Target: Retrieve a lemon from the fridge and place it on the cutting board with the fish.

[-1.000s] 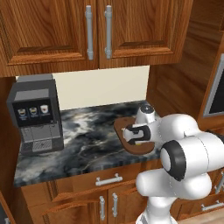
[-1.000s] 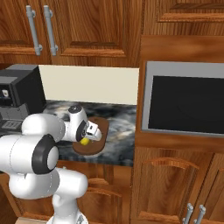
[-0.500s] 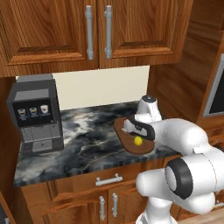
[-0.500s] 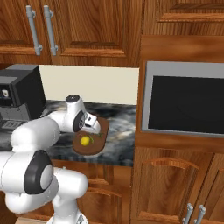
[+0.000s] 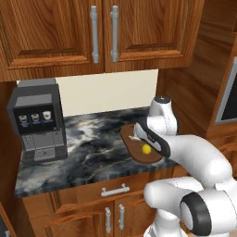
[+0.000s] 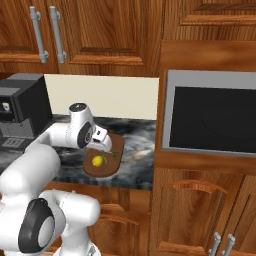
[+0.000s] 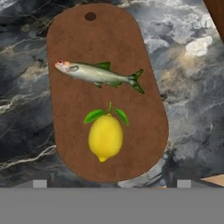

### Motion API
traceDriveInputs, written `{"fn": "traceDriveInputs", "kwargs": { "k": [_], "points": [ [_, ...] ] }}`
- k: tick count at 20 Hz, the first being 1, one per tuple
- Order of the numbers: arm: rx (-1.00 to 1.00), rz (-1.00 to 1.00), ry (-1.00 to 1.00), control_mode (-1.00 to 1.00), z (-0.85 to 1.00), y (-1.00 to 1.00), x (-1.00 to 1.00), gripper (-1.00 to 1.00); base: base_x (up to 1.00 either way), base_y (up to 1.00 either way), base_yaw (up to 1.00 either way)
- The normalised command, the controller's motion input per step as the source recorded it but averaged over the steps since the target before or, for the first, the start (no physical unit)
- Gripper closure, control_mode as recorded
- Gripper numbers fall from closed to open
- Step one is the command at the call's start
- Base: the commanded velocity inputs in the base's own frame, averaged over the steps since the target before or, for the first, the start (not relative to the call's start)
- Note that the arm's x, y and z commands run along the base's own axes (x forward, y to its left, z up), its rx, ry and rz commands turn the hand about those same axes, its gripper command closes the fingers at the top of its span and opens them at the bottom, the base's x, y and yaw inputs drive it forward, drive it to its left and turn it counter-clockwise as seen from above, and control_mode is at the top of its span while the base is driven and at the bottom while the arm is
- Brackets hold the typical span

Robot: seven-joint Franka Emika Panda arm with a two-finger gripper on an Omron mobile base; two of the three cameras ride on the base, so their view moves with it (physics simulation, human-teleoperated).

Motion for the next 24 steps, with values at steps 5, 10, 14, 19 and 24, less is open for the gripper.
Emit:
{"fn": "traceDriveInputs", "kwargs": {
  "k": [5,10,14,19,24],
  "points": [
    [0.00,0.01,0.00,-1.00,0.35,0.00,-0.44,-1.00,0.00,0.00,0.00],
    [0.00,0.02,0.01,-1.00,0.33,0.00,-0.32,-1.00,0.00,0.00,0.00],
    [0.00,0.03,0.00,-1.00,0.25,0.00,-0.32,-1.00,0.00,0.00,0.00],
    [0.00,0.05,0.00,-1.00,0.24,0.00,-0.33,-1.00,0.00,0.00,0.00],
    [0.00,0.07,0.00,-1.00,0.42,0.00,-0.38,-1.00,0.00,0.00,0.00]
  ]
}}
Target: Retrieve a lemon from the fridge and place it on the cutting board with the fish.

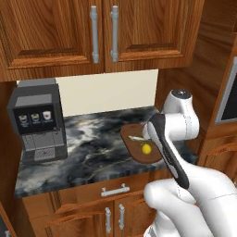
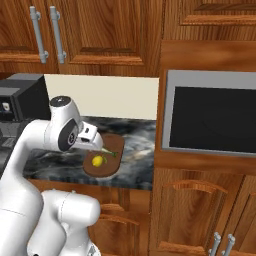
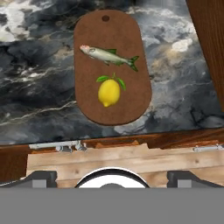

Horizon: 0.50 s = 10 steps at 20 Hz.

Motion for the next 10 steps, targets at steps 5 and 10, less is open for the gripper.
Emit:
{"fn": "traceDriveInputs", "kwargs": {
  "k": [5,10],
  "points": [
    [0.00,0.07,0.00,-1.00,0.36,0.02,-0.37,-1.00,0.00,0.00,0.00],
    [-0.01,0.08,0.00,-1.00,0.29,0.11,-0.42,-1.00,0.00,0.00,0.00]
  ]
}}
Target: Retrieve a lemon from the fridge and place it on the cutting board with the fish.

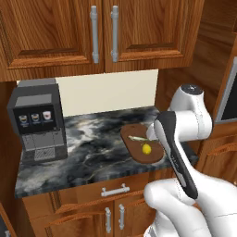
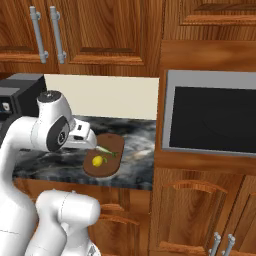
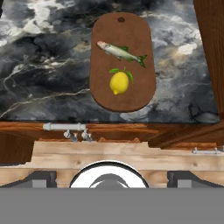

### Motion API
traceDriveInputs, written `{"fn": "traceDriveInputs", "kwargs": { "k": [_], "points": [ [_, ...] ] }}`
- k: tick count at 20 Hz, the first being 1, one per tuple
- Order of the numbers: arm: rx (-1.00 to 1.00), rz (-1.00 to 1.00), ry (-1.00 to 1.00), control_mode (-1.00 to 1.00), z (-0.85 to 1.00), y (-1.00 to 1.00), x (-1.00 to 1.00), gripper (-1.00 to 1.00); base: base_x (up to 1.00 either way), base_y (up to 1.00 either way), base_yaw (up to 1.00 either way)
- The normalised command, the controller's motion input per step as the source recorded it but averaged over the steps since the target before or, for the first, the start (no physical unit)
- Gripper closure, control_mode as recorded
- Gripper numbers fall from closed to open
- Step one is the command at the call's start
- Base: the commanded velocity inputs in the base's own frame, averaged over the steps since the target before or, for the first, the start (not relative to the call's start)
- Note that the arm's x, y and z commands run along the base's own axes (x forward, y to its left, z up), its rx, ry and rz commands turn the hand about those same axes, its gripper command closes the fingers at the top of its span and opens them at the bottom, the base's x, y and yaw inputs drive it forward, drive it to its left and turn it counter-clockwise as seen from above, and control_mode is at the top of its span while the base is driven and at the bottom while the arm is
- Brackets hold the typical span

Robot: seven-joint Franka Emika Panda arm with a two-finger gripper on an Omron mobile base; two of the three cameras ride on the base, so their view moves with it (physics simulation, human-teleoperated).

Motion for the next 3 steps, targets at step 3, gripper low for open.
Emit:
{"fn": "traceDriveInputs", "kwargs": {
  "k": [3],
  "points": [
    [-0.06,0.07,0.00,-1.00,0.17,0.20,-0.43,-1.00,0.00,0.00,0.00]
  ]
}}
